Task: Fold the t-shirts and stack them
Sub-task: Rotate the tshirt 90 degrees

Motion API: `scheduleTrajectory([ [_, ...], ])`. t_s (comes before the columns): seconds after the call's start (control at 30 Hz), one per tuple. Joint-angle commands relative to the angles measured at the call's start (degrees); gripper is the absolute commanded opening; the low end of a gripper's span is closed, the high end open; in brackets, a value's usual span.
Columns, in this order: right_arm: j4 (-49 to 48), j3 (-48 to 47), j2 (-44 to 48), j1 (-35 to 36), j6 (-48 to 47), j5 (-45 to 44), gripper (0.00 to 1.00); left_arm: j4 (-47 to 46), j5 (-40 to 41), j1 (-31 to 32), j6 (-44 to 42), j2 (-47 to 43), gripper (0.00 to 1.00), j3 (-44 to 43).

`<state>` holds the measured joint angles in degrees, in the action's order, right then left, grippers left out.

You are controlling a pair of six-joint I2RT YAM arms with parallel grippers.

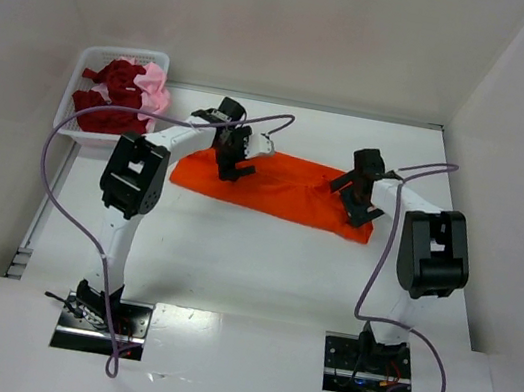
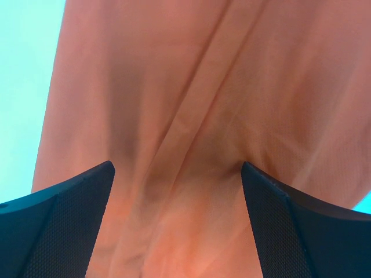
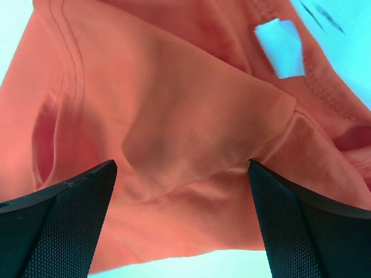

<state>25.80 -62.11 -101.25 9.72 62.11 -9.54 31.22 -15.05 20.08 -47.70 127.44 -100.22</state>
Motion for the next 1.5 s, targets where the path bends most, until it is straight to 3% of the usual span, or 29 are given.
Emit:
scheduleTrajectory([
  [0.0,0.7,-3.5,-3.6,-0.3,0.6,-3.6,1.00,8.4,-2.0,0.8,1.8,-0.2,0.98,3.3],
  [0.2,1.2,-8.2,-7.7,-0.3,-1.8,-6.0,1.00,11.7,-2.5,0.8,6.8,-1.4,0.98,4.7],
  [0.4,1.9,-16.8,-14.1,-0.9,-5.0,-6.7,1.00,13.1,-11.3,1.3,10.5,-4.7,1.00,9.0],
  [0.63,3.9,-28.8,-22.4,-0.9,-9.1,-6.2,1.00,12.6,-10.5,6.0,15.6,-8.6,1.00,15.6],
  [0.77,3.4,-30.8,-24.4,-0.9,-10.2,-5.6,1.00,11.4,-9.9,7.3,19.5,-11.1,1.00,18.3],
  [0.9,3.4,-32.6,-25.7,-0.9,-13.0,-6.4,1.00,6.3,-3.3,7.9,28.8,-11.9,1.00,19.5],
  [0.93,3.4,-33.2,-25.7,-0.9,-13.5,-6.4,1.00,5.6,2.8,7.9,34.4,-11.9,1.00,19.5],
  [1.03,2.6,-34.3,-25.7,-0.9,-15.5,-7.6,1.00,5.1,10.5,8.4,41.4,-10.2,1.00,18.2],
  [1.17,2.1,-35.5,-26.3,-0.9,-17.9,-7.6,1.00,5.1,15.8,10.2,52.4,-11.5,1.00,19.6],
  [1.47,0.2,-39.4,-30.1,-0.9,-18.4,-4.4,1.00,5.7,18.8,16.7,61.4,-16.7,1.00,26.8],
])
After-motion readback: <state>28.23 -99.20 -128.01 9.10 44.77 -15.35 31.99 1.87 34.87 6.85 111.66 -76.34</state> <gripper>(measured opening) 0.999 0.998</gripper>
